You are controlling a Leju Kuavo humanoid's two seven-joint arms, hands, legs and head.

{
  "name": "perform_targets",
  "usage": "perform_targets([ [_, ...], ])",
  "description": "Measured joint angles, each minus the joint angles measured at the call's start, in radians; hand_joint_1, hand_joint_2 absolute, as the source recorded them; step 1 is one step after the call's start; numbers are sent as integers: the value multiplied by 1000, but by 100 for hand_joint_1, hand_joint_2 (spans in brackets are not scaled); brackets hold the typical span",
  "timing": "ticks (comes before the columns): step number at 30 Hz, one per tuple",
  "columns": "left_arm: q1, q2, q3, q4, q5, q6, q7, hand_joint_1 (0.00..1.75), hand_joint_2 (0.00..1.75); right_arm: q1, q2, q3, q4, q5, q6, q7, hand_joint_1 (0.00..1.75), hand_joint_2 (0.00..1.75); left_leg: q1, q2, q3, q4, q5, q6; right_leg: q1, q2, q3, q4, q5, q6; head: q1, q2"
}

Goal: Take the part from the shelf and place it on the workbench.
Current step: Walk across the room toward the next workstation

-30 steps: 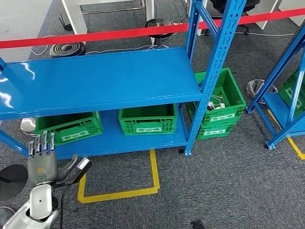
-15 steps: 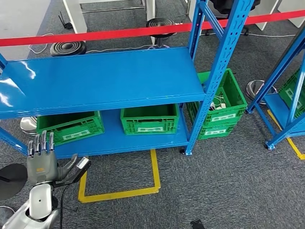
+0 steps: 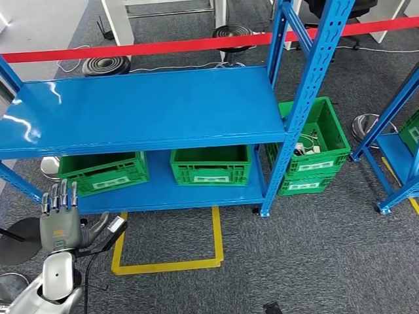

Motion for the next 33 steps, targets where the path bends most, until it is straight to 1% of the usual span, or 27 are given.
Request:
perform_targets([
  [1, -1, 0, 1, 0, 0, 0, 0, 0, 0, 0, 0, 0, 0, 0, 0, 0, 0, 0, -1, 13, -15, 33, -21, -2, 0, -4, 0, -1, 1, -7, -2, 0],
  [2, -3, 0, 1, -1, 0, 0, 0, 0, 0, 1, 0, 0, 0, 0, 0, 0, 0, 0, -2, 27, -41, 87, -50, -3, 1, -8, 0, -1, 1, -13, -3, 0],
  [3, -4, 0, 2, -1, 0, 0, 0, 0, 0, 2, 0, 0, 0, 0, 0, 0, 0, 0, -3, 37, -75, 157, -83, -3, 2, -13, -1, -1, 0, -16, -4, 0],
  [4, -3, 0, 2, -1, 0, 0, 0, 0, 0, 3, 0, 0, 0, 0, 0, 0, 0, 0, -4, 42, -110, 226, -110, -3, 4, -18, -1, -1, 0, -18, -4, 0],
  [5, -2, 0, 2, -1, 0, 0, 0, 0, 0, 5, 0, 0, 0, 0, 0, 0, 0, 0, -4, 43, -134, 272, -122, -1, 5, -22, -2, -1, -1, -19, -4, 0],
  [6, 0, 0, 2, -1, 0, 0, 0, 0, 0, 5, 0, 0, 0, 0, 0, 0, 0, 0, -4, 43, -141, 283, -114, 2, 6, -26, -2, -1, -1, -20, -4, 0],
  [7, 1, 0, 3, -1, 0, 0, 0, 0, 0, 5, 0, 0, 0, 0, 0, 0, 0, 0, -5, 43, -128, 254, -89, 5, 7, -29, -1, -1, -2, -19, -4, 0],
  [9, 0, 0, 6, -2, 0, 0, 0, 0, 0, 3, 0, 0, 0, 0, 0, 0, 0, 0, -8, 50, -63, 127, -25, 14, 9, -33, 1, -1, -3, -16, -4, 0],
  [10, -2, 0, 8, -2, 0, 0, 0, 0, 0, 2, 0, 0, 0, 0, 0, 0, 0, 0, -10, 55, -32, 66, -6, 17, 11, -34, 0, 1, -4, -13, -5, 0],
  [11, -3, 0, 8, -3, 0, 0, 0, 0, 0, 1, 0, 0, 0, 0, 0, -1, 0, 0, -11, 58, -13, 26, 2, 17, 14, -35, -2, 2, -6, -10, -3, 0],
  [12, -3, -1, 8, -3, 0, 0, 0, 0, 0, 2, 0, 0, 0, 0, 0, -1, 0, 0, -12, 60, -5, 7, 2, 14, 17, -36, -3, 2, -7, -12, -3, 0],
  [14, -1, -2, 8, -4, 0, 0, 0, 0, 0, 3, -1, 0, 0, 0, 0, -1, 0, 0, -12, 57, -5, 0, 4, 8, 19, -37, -4, -3, -5, -21, -1, 0],
  [15, 0, -2, 9, -4, 0, 0, 0, 0, 0, 3, -1, 0, 0, 0, 0, -1, 0, 0, -13, 56, -5, 0, 4, 9, 19, -38, -2, -8, -2, -24, -1, 0],
  [18, 0, -2, 10, -4, 0, 0, 0, 0, 0, 2, -1, 0, 0, 0, 2, -4, 0, 0, -13, 55, -5, 0, 4, 17, 19, -38, 7, -22, 5, -12, -1, 0],
  [21, 2, -4, 14, -4, 0, 0, -15, 0, 0, 2, -1, 0, 0, -3, 3, -5, 0, 0, -14, 55, -6, 0, 4, 22, 17, -38, 11, -29, 10, 0, -1, 0],
  [22, 5, -9, 23, -5, 4, -1, -41, 0, 0, 2, -1, 0, 0, -5, 3, -5, 0, 0, -15, 55, -6, 0, 4, 24, 16, -38, 11, -30, 11, 3, -1, 0],
  [23, 10, -21, 41, -6, 14, -4, -89, 0, 0, 2, -1, 0, 0, -9, 4, -2, 0, 0, -16, 55, -6, 0, 4, 25, 16, -38, 11, -30, 11, 6, -1, 0],
  [25, 25, -63, 107, -7, 44, -18, -213, 0, 0, 2, -1, 0, 0, -19, 8, 6, 0, 0, -17, 55, -6, 0, 5, 26, 14, -38, 11, -31, 11, 10, -2, 0],
  [26, 32, -87, 145, -6, 53, -26, -265, 0, 0, 2, -1, 0, 0, -24, 11, 11, 0, 0, -17, 55, -6, 0, 5, 27, 14, -38, 11, -31, 11, 12, -2, 0],
  [27, 37, -110, 181, -6, 55, -34, -298, 0, 0, 2, -1, 0, 0, -27, 14, 14, 0, 0, -18, 55, -6, 0, 5, 27, 14, -38, 11, -31, 12, 13, -2, 0],
  [29, 43, -147, 240, -2, 45, -44, -324, 0, 0, 1, -1, 0, 0, -31, 19, 18, 0, 87, -18, 56, -6, 0, 5, 28, 14, -37, 11, -31, 12, 13, -2, 0],
  [31, 45, -177, 288, 3, 31, -47, -329, 0, 87, 1, -1, 0, 0, -35, 21, 23, 0, 175, -17, 56, -5, 0, 6, 29, 14, -37, 10, -30, 12, 13, -2, 0],
  [33, 47, -199, 324, 7, 21, -45, -330, 0, 175, 1, -1, 0, 0, -36, 23, 28, 0, 175, -17, 56, -5, 0, 7, 29, 14, -37, 10, -30, 12, 13, -2, 0],
])
